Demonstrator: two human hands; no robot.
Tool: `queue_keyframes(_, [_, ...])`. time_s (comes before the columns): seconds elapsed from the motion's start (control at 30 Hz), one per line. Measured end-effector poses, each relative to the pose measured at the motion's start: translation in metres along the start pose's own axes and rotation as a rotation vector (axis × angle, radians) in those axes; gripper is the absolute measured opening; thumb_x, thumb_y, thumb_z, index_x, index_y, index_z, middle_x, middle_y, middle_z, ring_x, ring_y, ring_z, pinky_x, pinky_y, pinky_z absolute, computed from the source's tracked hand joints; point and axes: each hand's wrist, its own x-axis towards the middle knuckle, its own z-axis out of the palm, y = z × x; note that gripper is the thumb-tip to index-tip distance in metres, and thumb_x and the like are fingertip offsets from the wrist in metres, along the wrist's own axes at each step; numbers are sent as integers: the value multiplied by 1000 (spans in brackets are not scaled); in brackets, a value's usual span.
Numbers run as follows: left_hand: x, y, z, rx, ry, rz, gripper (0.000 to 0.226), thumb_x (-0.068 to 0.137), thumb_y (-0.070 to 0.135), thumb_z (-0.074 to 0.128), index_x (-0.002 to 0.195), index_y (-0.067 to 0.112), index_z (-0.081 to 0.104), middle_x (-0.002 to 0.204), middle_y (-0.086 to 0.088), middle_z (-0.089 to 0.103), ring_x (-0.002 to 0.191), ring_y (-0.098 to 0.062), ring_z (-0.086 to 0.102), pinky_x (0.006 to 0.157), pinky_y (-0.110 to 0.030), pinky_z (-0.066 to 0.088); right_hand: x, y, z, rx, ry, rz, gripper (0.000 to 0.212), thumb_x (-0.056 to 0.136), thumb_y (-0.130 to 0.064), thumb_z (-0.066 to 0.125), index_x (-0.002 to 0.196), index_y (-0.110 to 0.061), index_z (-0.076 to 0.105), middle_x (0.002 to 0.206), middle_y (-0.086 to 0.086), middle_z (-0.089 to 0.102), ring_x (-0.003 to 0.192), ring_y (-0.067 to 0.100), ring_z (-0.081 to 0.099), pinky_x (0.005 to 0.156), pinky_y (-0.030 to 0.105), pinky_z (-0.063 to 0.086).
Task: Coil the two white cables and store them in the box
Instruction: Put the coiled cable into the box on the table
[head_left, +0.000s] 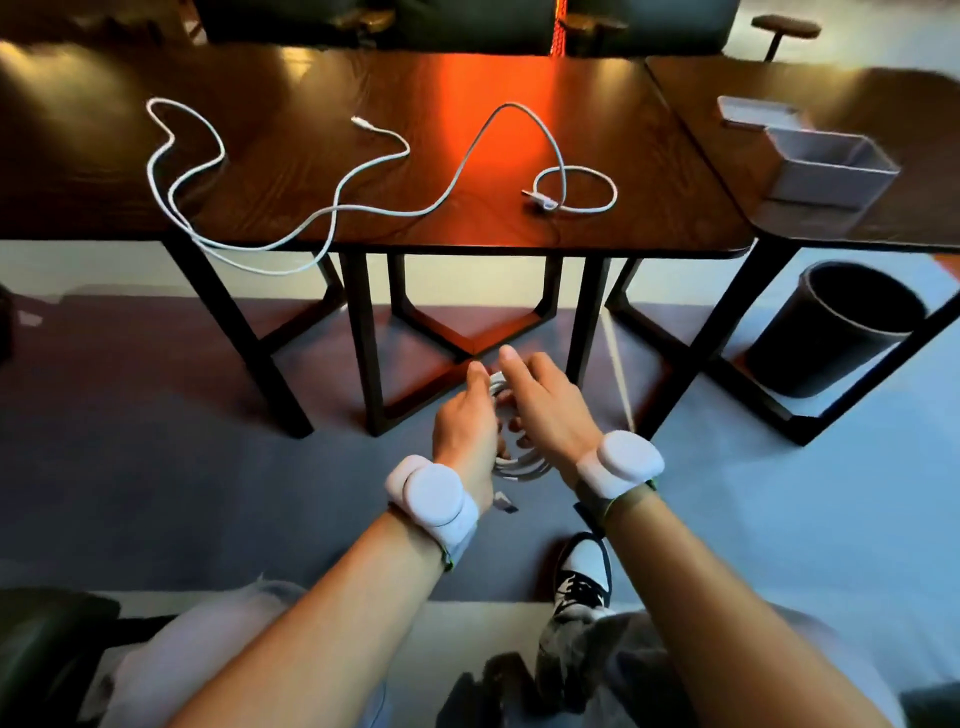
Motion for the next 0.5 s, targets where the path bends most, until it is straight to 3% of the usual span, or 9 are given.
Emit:
queue_keyframes(0.07, [-1, 4, 6, -12, -2, -3, 63, 93, 62, 44, 48, 23, 64, 39, 12, 49, 29, -9, 41, 47, -21, 37, 2, -2, -7, 74, 38, 18, 55, 78, -78, 36, 82, -27, 56, 79, -3, 70, 69, 17, 69, 69, 44, 60])
queue_keyframes(0.17, [-5, 12, 15, 1, -25, 16, 55, 95, 60, 44, 64, 19, 64, 45, 8, 59, 33, -11, 50, 51, -23, 41, 0, -3, -15, 18, 132, -32, 42, 89, -63, 39, 82, -26, 57, 79, -7, 67, 63, 2, 65, 57, 24, 55])
queue_keyframes(0.2, [-5, 14, 18, 7, -41, 25, 54, 95, 60, 44, 72, 17, 67, 55, 4, 65, 41, -15, 57, 55, -25, 47, -2, -4, -19, -17, 146, -50, 36, 91, -58, 40, 83, -27, 57, 82, -6, 68, 66, 4, 66, 58, 24, 55])
queue_keyframes(0.27, [-4, 20, 29, 14, -38, 34, 57, 94, 61, 43, 95, 12, 73, 87, -9, 75, 76, -27, 72, 77, -41, 59, 2, -8, -26, -64, 140, -68, 27, 93, -51, 42, 90, -29, 58, 90, -5, 69, 78, 13, 68, 68, 30, 54])
queue_keyframes(0.33, [-9, 28, 42, 34, -45, 57, 59, 94, 60, 42, 106, 10, 73, 106, -16, 74, 99, -38, 70, 93, -52, 55, 2, -15, -41, -112, 164, -102, 25, 95, -46, 43, 100, -28, 59, 95, -6, 68, 87, 15, 65, 75, 31, 50])
queue_keyframes(0.43, [-13, 47, 60, 88, -42, 107, 61, 96, 58, 41, 103, 6, 72, 110, -18, 73, 103, -38, 68, 97, -49, 53, 1, -28, -64, -164, 211, -143, 29, 96, -43, 45, 109, -23, 61, 97, -10, 65, 95, 15, 59, 84, 33, 46])
queue_keyframes(0.5, [-21, 68, 83, 165, -65, 136, 58, 99, 55, 38, 99, 8, 71, 110, -20, 72, 103, -38, 68, 97, -48, 53, 7, -34, -88, -220, 254, -152, 29, 96, -43, 44, 107, -22, 60, 104, -2, 69, 96, 18, 60, 83, 32, 46])
